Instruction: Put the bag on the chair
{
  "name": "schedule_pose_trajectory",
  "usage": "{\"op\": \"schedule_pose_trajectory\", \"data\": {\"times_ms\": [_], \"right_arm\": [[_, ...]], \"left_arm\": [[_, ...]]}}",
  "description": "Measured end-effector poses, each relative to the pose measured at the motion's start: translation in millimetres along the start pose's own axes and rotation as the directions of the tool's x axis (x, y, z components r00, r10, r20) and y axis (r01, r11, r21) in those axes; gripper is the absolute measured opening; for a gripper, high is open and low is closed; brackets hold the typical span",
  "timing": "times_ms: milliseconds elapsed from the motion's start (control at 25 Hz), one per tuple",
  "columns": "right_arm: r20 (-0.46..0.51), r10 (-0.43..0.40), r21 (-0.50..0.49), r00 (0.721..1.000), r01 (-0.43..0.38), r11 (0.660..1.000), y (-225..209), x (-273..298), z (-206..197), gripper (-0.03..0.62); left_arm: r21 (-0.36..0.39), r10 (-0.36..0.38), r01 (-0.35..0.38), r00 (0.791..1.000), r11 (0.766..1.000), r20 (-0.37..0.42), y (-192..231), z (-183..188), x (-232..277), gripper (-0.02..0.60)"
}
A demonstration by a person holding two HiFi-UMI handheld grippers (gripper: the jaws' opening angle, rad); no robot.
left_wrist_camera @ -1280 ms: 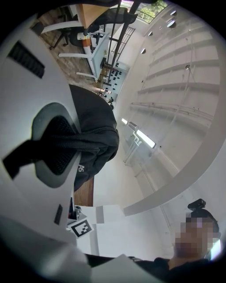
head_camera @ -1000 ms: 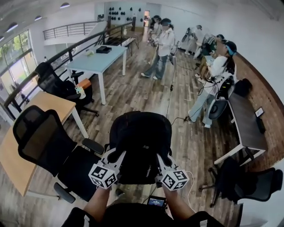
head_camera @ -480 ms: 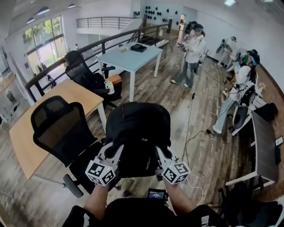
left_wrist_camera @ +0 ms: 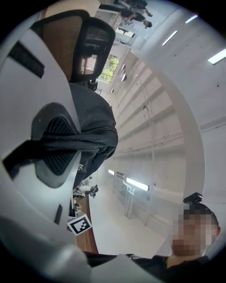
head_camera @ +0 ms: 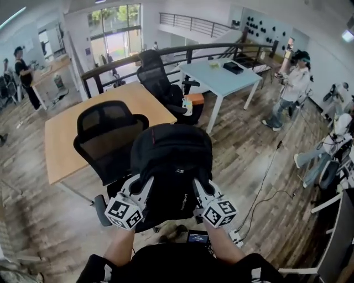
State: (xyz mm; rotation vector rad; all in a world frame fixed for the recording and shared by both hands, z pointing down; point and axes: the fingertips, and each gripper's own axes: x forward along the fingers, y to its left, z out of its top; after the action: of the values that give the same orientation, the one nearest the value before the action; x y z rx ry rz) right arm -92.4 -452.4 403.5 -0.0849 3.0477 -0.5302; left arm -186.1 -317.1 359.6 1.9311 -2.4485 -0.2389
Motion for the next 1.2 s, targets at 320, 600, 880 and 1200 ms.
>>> {"op": "schedule_pose_trajectory", "data": {"times_ms": [320,600,880,1200], "right_arm": [[-0.111,0.271,0.033,0.956,-0.269,0.963,28.0,75.8,-23.8,0.04],[-0.187,0.436,0.073,0.88,-0.43,0.9,58.7,115.5,-51.7,0.04],[-0.277,0.485,0.12,0.83,-0.47,0.874,78.1,140.7,-101.5,0.04],[-0.373,0.444,0.13,0.815,-0.428,0.894,91.9,178.3,-166.8,0.04]], "left_arm": [[-0.005,0.297,-0.297,0.955,0.955,0.017,47.5,0.8,-41.3,0.044],[-0.01,0.485,-0.485,0.874,0.874,0.026,72.4,-7.6,-80.1,0.044],[-0.042,0.554,-0.555,0.832,0.831,-0.021,104.5,-39.9,-111.3,0.044],[-0.113,0.535,-0.544,0.839,0.832,-0.097,166.8,-88.3,-135.7,0.044]]}}
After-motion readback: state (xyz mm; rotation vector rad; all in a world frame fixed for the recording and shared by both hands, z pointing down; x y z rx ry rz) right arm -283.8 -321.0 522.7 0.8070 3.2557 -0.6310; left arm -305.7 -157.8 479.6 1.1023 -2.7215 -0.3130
